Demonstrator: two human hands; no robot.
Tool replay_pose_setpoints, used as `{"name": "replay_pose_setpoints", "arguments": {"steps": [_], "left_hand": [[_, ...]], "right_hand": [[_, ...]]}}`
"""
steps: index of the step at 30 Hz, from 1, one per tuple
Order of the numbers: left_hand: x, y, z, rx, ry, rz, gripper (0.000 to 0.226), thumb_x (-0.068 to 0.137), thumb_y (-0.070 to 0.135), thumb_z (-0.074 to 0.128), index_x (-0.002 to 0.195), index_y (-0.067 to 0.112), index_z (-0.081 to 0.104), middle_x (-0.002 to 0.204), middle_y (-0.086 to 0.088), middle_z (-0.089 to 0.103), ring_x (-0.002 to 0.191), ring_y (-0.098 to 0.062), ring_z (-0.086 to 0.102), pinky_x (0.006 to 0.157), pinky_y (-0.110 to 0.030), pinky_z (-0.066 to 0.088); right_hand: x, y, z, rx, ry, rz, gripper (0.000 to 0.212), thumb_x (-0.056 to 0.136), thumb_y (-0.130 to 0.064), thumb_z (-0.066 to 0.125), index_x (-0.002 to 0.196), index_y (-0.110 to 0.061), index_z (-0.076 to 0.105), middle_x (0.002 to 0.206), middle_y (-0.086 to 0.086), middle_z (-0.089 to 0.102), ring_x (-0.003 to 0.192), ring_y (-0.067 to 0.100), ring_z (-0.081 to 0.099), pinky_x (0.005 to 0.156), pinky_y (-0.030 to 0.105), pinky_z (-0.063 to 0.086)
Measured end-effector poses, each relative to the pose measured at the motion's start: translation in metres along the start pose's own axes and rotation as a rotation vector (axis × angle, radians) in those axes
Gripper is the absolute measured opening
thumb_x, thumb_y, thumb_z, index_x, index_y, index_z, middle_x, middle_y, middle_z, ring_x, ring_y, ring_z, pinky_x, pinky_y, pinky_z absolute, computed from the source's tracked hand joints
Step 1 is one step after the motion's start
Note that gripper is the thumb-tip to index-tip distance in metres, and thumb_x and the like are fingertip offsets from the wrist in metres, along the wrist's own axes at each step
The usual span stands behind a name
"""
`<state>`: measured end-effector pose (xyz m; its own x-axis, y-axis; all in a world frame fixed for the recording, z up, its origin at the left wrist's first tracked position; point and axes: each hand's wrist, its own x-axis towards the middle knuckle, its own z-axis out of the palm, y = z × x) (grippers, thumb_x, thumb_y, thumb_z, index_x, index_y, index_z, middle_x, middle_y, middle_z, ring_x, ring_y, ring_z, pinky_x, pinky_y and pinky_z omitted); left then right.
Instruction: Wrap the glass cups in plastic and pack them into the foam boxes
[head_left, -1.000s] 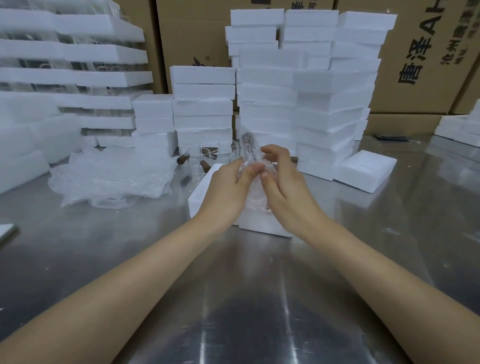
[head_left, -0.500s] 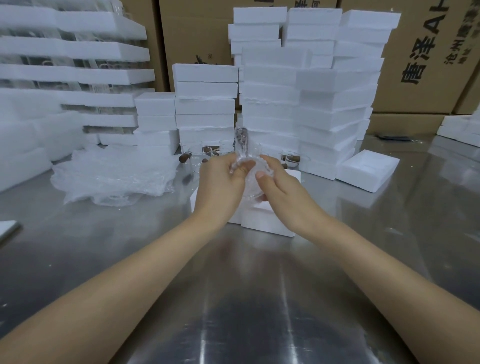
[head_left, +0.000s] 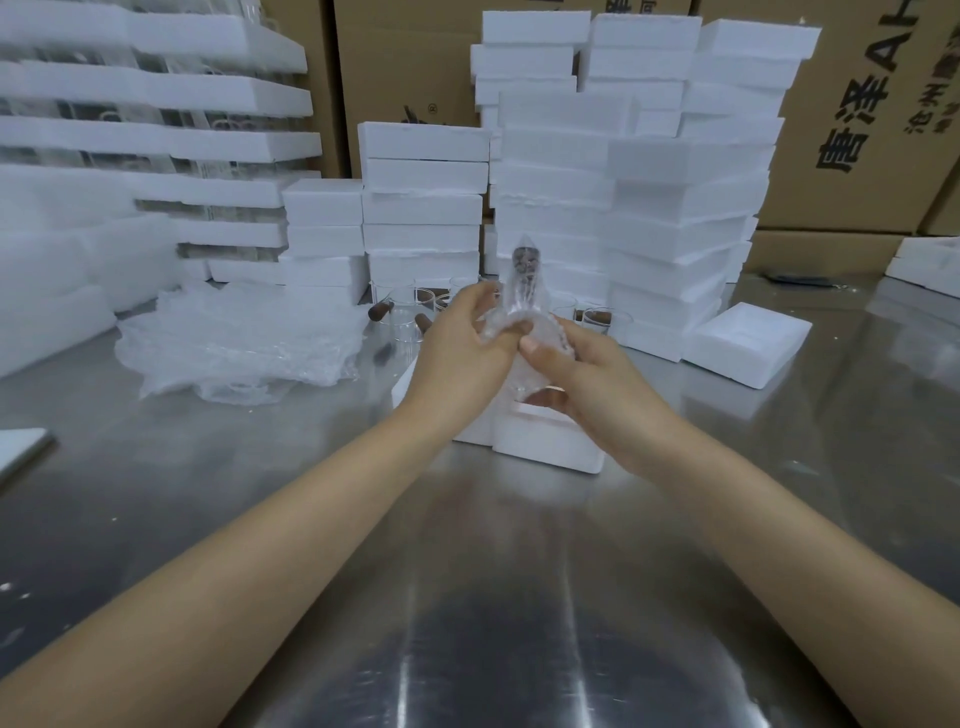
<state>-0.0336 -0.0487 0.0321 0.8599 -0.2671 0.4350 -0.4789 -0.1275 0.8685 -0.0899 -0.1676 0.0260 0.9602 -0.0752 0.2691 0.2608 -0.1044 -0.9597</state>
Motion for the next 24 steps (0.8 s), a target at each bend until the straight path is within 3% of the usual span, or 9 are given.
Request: {"name": "replay_pose_setpoints", "arguments": {"steps": [3,6,9,11,13,16,18,21,24], "left_hand": [[0.003,-0.001,-0.002,-0.044,-0.056,-0.073,0.044,0.093,0.020,0.057,0.136,0.018,0.049,0.127,0.017,0.049,0.115,-0.001,0.048,0.080,0.002,0.038],[-0.002,-0.001,0.001,-0.119,-0.115,-0.113,0.045,0.092,0.028,0.054,0.135,0.017,0.051,0.135,0.001,0.056,0.124,-0.013,0.051,0.103,-0.025,0.041],[-0.007,0.000,0.006,-0.086,-0.104,-0.056,0.044,0.099,0.032,0.045,0.142,0.022,0.043,0.141,0.004,0.051,0.128,-0.007,0.046,0.100,-0.015,0.036],[-0.008,0.000,0.008,-0.053,-0.105,-0.032,0.042,0.103,0.026,0.039,0.143,0.018,0.041,0.141,0.000,0.051,0.130,-0.011,0.047,0.108,-0.025,0.036],[-0.007,0.001,0.005,-0.073,-0.064,-0.051,0.033,0.100,0.011,0.038,0.129,0.013,0.054,0.127,-0.005,0.061,0.117,-0.015,0.057,0.100,-0.028,0.045],[-0.003,0.006,-0.004,-0.160,0.028,-0.091,0.025,0.092,-0.002,0.044,0.097,0.014,0.063,0.093,-0.003,0.070,0.088,-0.015,0.065,0.075,-0.020,0.051],[-0.002,0.012,-0.008,-0.156,0.046,-0.067,0.025,0.089,-0.003,0.048,0.089,0.016,0.065,0.086,-0.003,0.070,0.083,-0.017,0.065,0.075,-0.027,0.053],[0.000,0.018,-0.011,-0.158,0.058,-0.069,0.026,0.088,-0.004,0.049,0.098,0.014,0.065,0.095,-0.008,0.070,0.092,-0.024,0.067,0.083,-0.038,0.054],[0.004,0.016,-0.012,-0.378,-0.084,-0.321,0.031,0.090,0.003,0.046,0.119,0.004,0.058,0.114,-0.013,0.067,0.107,-0.029,0.064,0.100,-0.039,0.048]], "right_hand": [[0.000,0.002,0.003,0.141,-0.002,0.019,0.021,0.099,-0.017,0.050,0.113,-0.009,0.063,0.103,0.006,0.070,0.093,0.017,0.068,0.079,0.026,0.055],[0.002,0.003,0.004,0.270,0.034,0.031,0.026,0.101,-0.013,0.044,0.121,-0.005,0.059,0.114,0.011,0.069,0.103,0.021,0.067,0.083,0.027,0.056],[0.002,0.000,0.003,0.200,0.029,-0.004,0.026,0.101,-0.010,0.041,0.114,-0.012,0.063,0.103,0.002,0.073,0.095,0.013,0.069,0.074,0.021,0.055],[0.001,-0.002,0.002,0.093,0.023,-0.013,0.027,0.099,-0.009,0.041,0.114,-0.015,0.062,0.101,0.000,0.073,0.089,0.011,0.069,0.071,0.022,0.055],[-0.001,-0.002,0.003,-0.068,0.005,-0.038,0.030,0.098,-0.012,0.044,0.125,-0.016,0.057,0.114,0.003,0.068,0.095,0.012,0.068,0.076,0.026,0.057],[-0.006,-0.002,0.010,-0.288,-0.050,-0.148,0.046,0.096,-0.021,0.054,0.139,-0.022,0.040,0.127,0.001,0.056,0.100,0.011,0.065,0.083,0.029,0.057],[-0.007,-0.005,0.013,-0.288,-0.059,-0.210,0.048,0.094,-0.021,0.058,0.138,-0.028,0.039,0.125,-0.002,0.054,0.097,0.010,0.065,0.084,0.030,0.057],[-0.007,-0.009,0.011,-0.198,-0.064,-0.191,0.048,0.093,-0.016,0.061,0.137,-0.026,0.044,0.120,-0.008,0.058,0.101,0.015,0.066,0.094,0.038,0.053],[-0.005,-0.008,0.008,-0.083,-0.064,-0.148,0.048,0.094,-0.016,0.058,0.140,-0.016,0.043,0.126,0.000,0.061,0.106,0.018,0.066,0.100,0.040,0.049]]}}
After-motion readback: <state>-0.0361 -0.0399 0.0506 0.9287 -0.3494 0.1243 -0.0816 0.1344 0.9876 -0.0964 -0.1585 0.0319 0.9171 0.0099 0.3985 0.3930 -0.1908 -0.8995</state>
